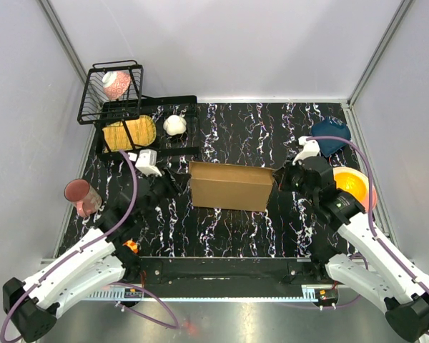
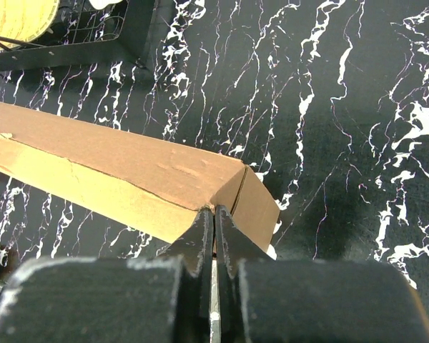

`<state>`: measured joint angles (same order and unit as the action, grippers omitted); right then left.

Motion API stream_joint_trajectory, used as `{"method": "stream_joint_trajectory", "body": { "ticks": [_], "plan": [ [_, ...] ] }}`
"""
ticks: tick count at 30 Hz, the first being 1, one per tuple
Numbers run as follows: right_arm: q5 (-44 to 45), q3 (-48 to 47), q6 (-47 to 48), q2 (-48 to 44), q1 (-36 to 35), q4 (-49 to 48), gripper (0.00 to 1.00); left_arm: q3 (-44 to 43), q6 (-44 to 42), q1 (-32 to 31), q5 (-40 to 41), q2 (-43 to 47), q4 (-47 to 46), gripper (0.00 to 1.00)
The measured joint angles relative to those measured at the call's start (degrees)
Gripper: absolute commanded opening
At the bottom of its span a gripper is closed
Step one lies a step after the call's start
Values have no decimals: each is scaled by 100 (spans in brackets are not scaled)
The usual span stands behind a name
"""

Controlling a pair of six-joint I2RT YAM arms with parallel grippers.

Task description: Fold the paper box

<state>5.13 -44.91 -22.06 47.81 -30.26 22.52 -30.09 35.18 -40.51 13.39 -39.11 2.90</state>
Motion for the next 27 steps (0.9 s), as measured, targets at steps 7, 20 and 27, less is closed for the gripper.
{"method": "stream_joint_trajectory", "body": {
  "ticks": [7, 20, 27],
  "plan": [
    [2, 153, -4, -17, 0, -199, 0, -243, -39, 0, 35, 83, 48, 48],
    [0, 199, -4, -46, -11, -254, 0, -297, -538, 0, -24, -341, -15, 37],
    [0, 199, -4, -48, -13, -251, 0, -455, -789, 0, -22, -623, -131, 35]
  ]
}}
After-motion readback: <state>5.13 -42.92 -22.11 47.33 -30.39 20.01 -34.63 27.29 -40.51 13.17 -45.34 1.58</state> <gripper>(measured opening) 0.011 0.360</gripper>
